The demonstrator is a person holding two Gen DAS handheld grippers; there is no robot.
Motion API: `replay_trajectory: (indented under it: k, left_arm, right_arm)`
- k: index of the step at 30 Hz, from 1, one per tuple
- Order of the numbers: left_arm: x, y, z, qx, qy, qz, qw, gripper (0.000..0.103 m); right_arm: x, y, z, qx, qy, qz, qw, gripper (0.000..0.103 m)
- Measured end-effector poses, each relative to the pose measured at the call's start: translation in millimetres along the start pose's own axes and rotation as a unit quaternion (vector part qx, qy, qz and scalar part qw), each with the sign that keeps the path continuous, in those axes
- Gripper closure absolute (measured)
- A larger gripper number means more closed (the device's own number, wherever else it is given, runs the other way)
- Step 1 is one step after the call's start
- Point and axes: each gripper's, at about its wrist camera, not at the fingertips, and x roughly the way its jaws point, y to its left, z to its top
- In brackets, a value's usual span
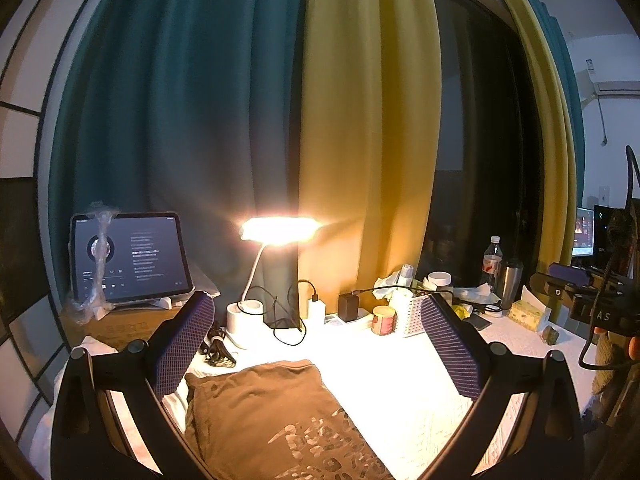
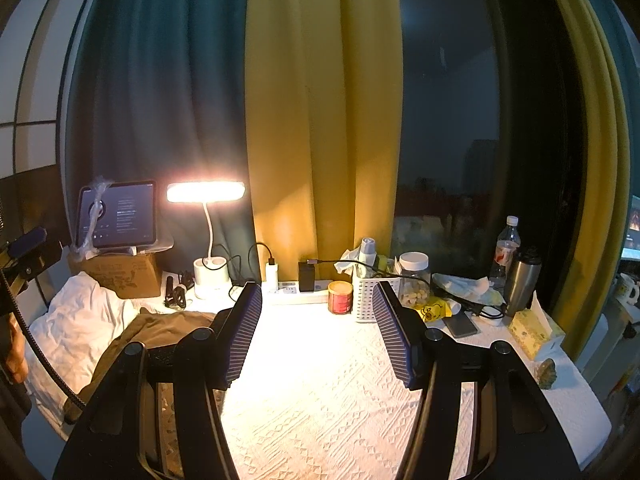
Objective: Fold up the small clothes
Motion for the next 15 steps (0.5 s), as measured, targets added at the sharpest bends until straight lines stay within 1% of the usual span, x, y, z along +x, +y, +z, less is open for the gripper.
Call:
replay_trajectory:
  k: [15]
  left_arm:
    - [8.1,1.2,0.5,0.001,0.004,0.0,1.0,0.001]
  right_arm:
    - [9.1,3.2,-0.5,0.0,0.003,0.003,1.0,0.042]
